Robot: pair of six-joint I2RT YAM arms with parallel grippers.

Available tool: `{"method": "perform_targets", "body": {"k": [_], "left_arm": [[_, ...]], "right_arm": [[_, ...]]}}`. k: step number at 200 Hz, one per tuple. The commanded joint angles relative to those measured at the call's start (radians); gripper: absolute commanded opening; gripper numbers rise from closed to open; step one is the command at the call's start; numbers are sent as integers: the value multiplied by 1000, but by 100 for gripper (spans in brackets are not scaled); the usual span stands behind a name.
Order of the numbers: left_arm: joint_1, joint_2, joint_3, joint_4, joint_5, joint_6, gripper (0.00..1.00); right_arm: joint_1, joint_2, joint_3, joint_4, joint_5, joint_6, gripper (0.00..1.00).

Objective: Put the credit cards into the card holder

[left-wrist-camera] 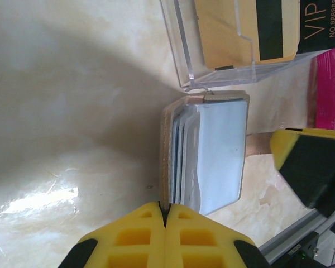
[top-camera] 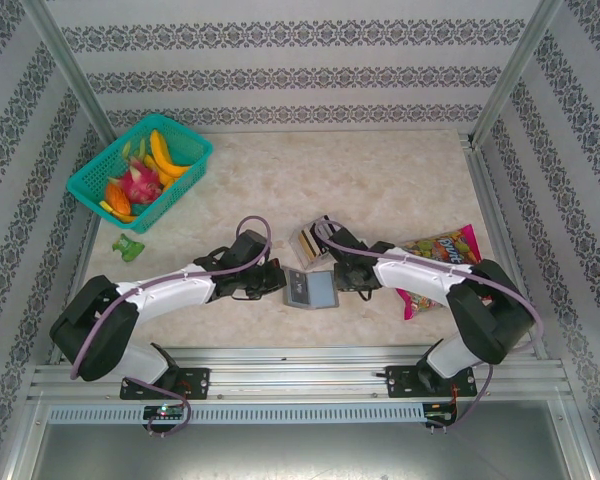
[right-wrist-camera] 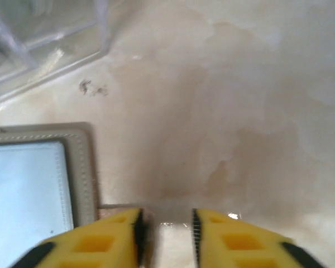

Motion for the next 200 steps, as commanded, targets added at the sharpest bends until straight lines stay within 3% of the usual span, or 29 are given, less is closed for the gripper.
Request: {"method": "perform_targets", "body": {"k": [1, 67, 106, 131, 155, 170, 200], "left_arm": [[-1, -24, 52, -87, -25, 57, 0], [-5, 9, 165, -215, -43, 106, 0], [-42, 131, 308, -308, -30, 134, 3], [-88, 224, 394, -294, 5, 126, 14], [-123, 317, 460, -272, 47, 116, 30], [-134, 365, 484, -257, 69, 109, 32], [-136, 328, 457, -215, 60, 116, 45]], "right_arm": [[-44, -32, -49, 34, -67, -2, 19], [-103, -65, -120, 186, -279, 18, 0], [-124, -102, -169, 282, -377, 67, 0], [-134, -115, -186, 314, -407, 87, 0], [-144, -126, -201, 332, -417, 101, 1], [-150, -133, -214, 349, -425, 112, 2], [-157, -142, -220, 373, -446, 133, 2]]}}
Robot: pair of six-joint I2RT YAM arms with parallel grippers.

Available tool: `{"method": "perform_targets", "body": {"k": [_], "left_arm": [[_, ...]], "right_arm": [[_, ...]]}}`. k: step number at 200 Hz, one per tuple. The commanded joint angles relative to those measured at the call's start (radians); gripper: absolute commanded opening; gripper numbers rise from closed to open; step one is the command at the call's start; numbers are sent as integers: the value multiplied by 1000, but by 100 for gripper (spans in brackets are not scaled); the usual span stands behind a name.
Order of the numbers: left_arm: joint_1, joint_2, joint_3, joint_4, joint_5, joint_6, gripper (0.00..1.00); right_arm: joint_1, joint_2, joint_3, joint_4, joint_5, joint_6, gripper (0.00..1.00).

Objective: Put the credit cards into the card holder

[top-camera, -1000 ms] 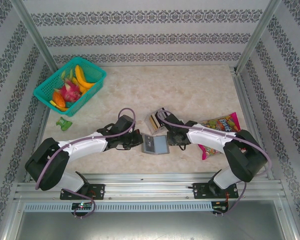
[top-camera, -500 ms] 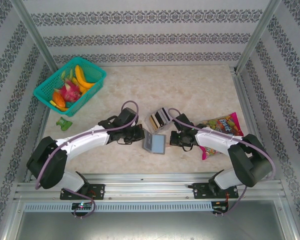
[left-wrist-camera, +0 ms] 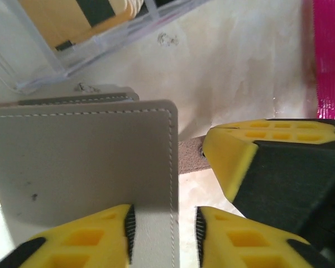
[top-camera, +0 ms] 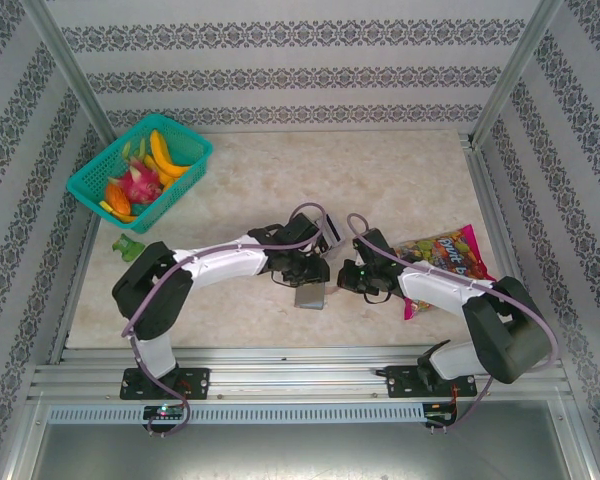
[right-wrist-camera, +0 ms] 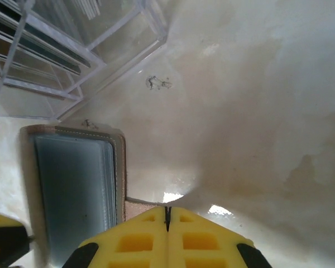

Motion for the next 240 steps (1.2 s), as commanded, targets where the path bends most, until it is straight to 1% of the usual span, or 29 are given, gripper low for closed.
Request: {"method": "perform_targets", "body": {"k": [1, 7, 22, 32, 46, 58, 75, 88, 120, 138, 158, 185, 213, 240], "left_arm": [[-10, -49, -11, 36, 6, 7, 46], [-8, -68, -23, 38, -7, 10, 50], [5, -110, -50, 32, -23, 20, 52], [19, -131, -72, 23, -45, 12, 51], [33, -177, -131, 66, -63, 9, 45], [48, -206, -167, 78, -75, 14, 45], [71, -216, -170, 53, -81, 50, 45], [87, -217, -168, 27, -95, 72, 43], [114, -161, -141, -18, -98, 125, 40], [114, -132, -130, -10, -95, 136, 43], [116, -106, -129, 13, -73, 142, 43], [111, -59, -102, 0, -58, 157, 44], [105, -44, -98, -18, -78, 167, 46], [93, -12, -78, -60, -112, 181, 45]], "right_arm": [[-10, -23, -16, 42, -38, 33, 2], [-10, -25, -16, 44, -41, 36, 3], [-10, -25, -16, 53, -49, 45, 3], [-10, -23, -14, 61, -57, 48, 4], [-11, -17, -9, 61, -64, 49, 4], [-10, -15, -2, 53, -65, 46, 4], [-10, -11, 0, 51, -64, 43, 4], [-10, -10, 4, 39, -59, 34, 4], [-10, -6, 13, 6, -54, 13, 4], [-11, -9, 18, -2, -53, 5, 4], [-10, -11, 22, 0, -60, 7, 5], [-10, -11, 32, 4, -64, 7, 5], [-10, -11, 46, -12, -71, -2, 6], [-10, -21, 49, -17, -67, 0, 6]]}}
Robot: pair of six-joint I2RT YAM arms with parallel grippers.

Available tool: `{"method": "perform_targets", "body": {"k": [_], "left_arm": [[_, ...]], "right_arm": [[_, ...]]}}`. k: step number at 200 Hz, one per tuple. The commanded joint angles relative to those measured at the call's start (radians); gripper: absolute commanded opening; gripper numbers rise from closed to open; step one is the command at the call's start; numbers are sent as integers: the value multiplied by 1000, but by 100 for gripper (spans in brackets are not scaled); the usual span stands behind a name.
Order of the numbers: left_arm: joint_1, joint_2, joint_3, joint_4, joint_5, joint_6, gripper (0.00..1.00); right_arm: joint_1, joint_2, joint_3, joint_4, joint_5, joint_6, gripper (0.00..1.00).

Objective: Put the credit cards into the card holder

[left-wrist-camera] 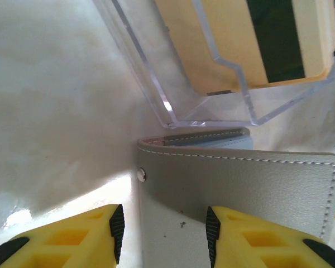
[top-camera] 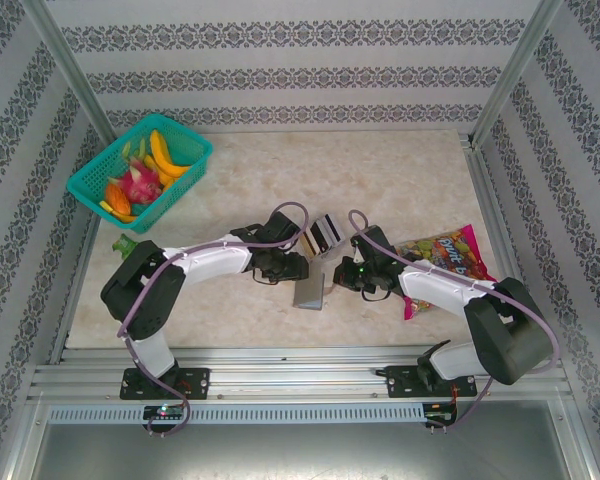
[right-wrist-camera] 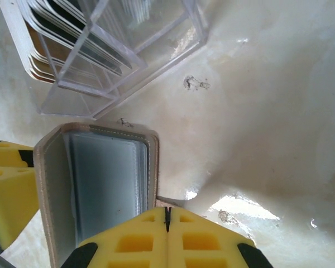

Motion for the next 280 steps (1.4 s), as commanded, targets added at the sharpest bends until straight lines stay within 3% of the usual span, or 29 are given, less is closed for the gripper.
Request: {"method": "perform_targets", "body": {"k": [1, 81, 137, 178, 213, 242, 280], "left_arm": [[-13, 33, 41, -71, -35, 42, 45], [-53, 90, 12, -20, -60, -30, 43], [-57, 70, -39, 44, -84, -110, 39], [-58, 58, -60, 62, -90, -133, 35], [-58, 55, -60, 60, -91, -137, 34], [-59, 55, -62, 63, -88, -138, 34], [-58, 57, -60, 67, -83, -138, 34]], "right_arm": [[-8, -17, 26, -23, -14, -15, 6], [4, -33, 33, 11, -68, 8, 8], [72, 56, 64, 77, -111, 42, 12], [100, 130, 95, 67, -104, 57, 27], [73, 53, 81, 45, -116, 47, 38], [30, -29, 53, 18, -121, 44, 38], [-2, -33, 49, -82, -64, 1, 19]]}}
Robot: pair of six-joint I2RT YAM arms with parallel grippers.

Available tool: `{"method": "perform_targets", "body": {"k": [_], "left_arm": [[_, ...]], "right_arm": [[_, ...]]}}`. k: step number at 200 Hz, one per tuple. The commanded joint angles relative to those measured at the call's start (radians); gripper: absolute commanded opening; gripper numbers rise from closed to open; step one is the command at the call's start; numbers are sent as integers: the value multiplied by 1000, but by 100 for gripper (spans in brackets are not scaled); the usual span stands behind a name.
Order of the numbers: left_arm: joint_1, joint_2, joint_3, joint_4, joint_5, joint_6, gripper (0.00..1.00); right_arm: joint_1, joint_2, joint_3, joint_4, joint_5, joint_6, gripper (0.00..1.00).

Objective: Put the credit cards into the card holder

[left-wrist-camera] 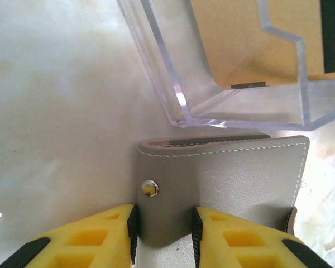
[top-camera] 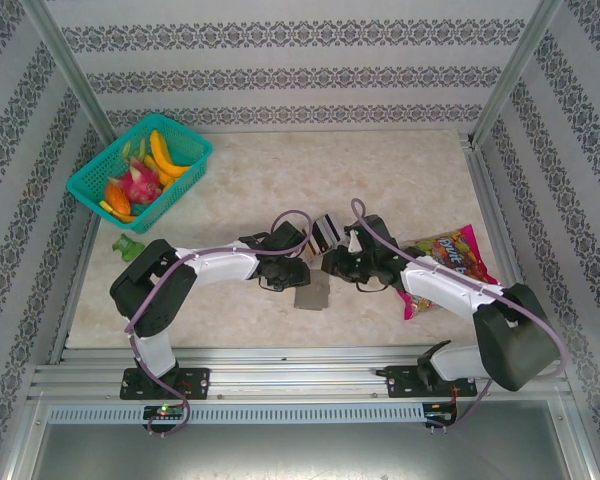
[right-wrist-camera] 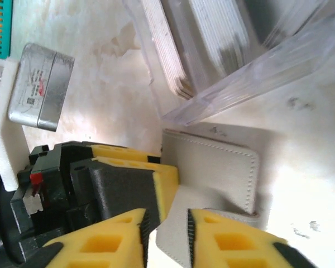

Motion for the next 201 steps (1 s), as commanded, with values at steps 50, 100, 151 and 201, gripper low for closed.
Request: {"method": "perform_targets", "body": {"k": [50, 100, 151, 201], "left_arm": [[-11, 7, -21, -25, -43, -14, 35], [-11, 7, -24, -22, -34, -10, 36], [-11, 6, -23, -16, -26, -10, 37], [-11, 4, -30, -11, -20, -6, 37]], "right_arm": [[-2, 63, -23, -45, -28, -28, 11], [12, 151, 2, 10, -74, -22, 10], [34, 198, 10, 37, -85, -14, 9], [51, 214, 19, 25, -74, -22, 10]]}}
